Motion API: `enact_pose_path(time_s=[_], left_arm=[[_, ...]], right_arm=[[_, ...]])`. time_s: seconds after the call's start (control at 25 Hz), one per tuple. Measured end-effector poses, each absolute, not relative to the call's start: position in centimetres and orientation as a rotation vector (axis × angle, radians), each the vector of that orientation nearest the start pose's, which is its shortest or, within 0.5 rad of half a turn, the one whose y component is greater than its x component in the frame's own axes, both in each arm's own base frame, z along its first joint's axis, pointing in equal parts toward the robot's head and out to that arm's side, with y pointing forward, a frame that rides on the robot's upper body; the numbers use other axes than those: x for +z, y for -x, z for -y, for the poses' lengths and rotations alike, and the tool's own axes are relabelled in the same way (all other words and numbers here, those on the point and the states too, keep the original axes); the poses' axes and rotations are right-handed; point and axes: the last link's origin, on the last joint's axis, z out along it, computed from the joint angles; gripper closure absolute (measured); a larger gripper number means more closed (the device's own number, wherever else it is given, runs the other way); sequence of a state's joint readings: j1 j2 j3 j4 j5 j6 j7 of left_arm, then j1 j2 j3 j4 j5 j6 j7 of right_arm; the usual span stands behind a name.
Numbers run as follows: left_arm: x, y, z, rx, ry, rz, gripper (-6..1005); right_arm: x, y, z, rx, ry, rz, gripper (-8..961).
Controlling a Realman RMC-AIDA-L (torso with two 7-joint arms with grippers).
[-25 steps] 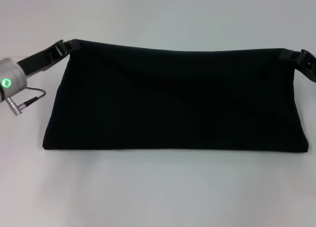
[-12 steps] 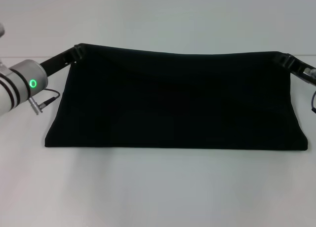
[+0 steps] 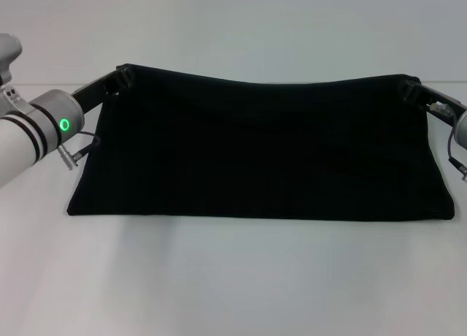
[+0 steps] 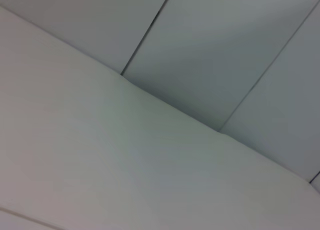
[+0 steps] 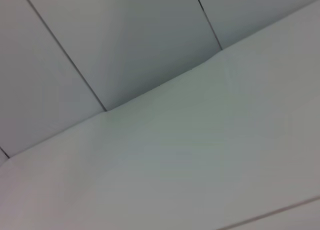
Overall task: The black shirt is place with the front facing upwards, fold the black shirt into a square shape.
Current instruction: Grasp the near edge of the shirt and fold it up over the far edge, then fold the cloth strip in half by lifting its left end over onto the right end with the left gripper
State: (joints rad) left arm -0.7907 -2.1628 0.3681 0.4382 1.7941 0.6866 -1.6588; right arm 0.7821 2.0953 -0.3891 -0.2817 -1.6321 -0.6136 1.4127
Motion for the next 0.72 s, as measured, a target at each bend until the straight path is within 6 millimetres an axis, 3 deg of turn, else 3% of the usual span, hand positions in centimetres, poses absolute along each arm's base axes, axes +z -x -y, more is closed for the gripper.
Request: enact_pose_path(time_s=[0.24, 0.44, 0.72], left_arm=[[-0.9, 26.4, -44.7, -0.873, 1.685, 1.279, 892], [-0.7, 26.9, -44.5, -0.908, 1.637, 1.303, 786], [-0.6, 27.4, -44.2, -0.912, 1.616, 1.316, 643]], right_arm=[[-0.6, -28.9, -44.4, 0.750, 1.655, -1.192, 849], [-0.4, -29.1, -44.5, 0.768, 1.624, -1.195, 616], [-0.1, -29.4, -44.1, 0.791, 1.623, -1.189, 461]])
